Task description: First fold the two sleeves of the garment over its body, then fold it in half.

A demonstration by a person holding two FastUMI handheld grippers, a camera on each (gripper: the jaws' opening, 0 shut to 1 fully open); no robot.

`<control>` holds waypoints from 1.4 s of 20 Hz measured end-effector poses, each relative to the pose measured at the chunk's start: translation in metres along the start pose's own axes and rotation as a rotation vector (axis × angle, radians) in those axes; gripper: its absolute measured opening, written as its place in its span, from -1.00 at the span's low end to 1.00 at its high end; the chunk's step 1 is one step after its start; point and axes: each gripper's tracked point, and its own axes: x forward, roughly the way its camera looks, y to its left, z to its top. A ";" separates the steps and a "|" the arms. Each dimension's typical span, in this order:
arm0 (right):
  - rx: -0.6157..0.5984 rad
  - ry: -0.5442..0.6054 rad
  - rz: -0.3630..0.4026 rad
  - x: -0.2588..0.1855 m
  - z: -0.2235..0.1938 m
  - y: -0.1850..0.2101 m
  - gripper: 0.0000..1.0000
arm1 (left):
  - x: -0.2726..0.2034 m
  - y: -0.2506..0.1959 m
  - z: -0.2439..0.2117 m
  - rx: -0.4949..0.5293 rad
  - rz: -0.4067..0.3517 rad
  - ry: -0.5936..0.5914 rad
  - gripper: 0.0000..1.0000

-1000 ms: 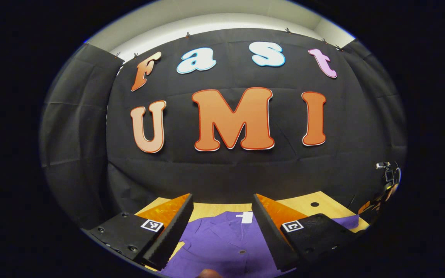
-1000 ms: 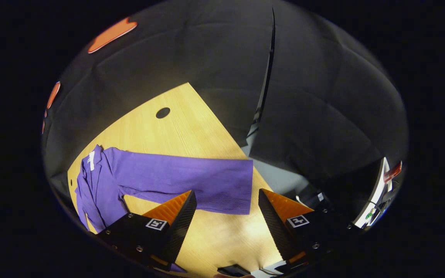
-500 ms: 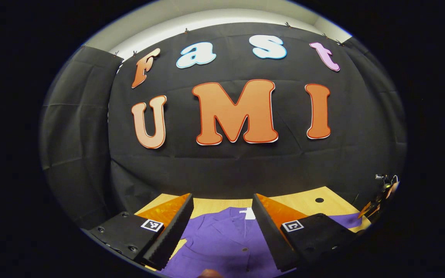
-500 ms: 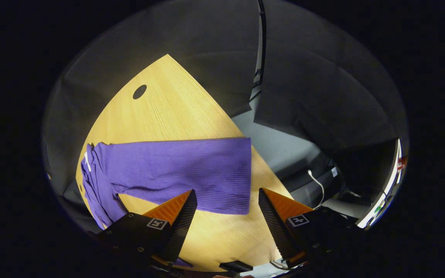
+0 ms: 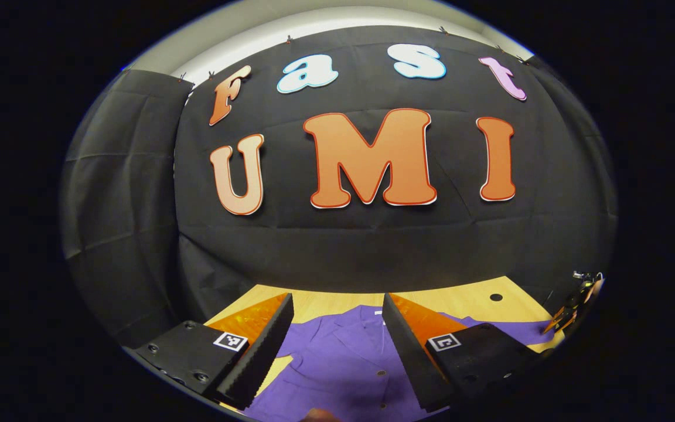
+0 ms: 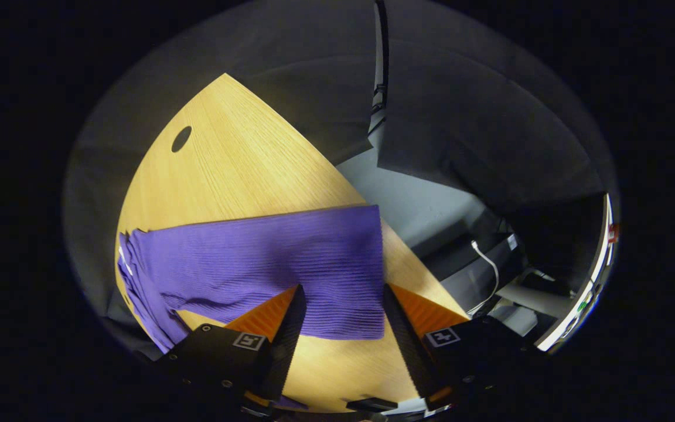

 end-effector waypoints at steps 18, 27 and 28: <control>0.042 -0.098 0.098 -0.054 -0.018 0.071 -0.94 | 0.009 0.062 -0.001 0.049 -0.062 -0.020 0.93; -0.107 -0.232 0.185 -0.153 -0.020 0.162 -0.94 | 0.033 0.084 0.001 0.017 -0.119 -0.038 0.93; -0.131 -0.242 0.196 -0.162 -0.023 0.174 -0.94 | 0.035 0.087 -0.001 0.012 -0.124 -0.035 0.93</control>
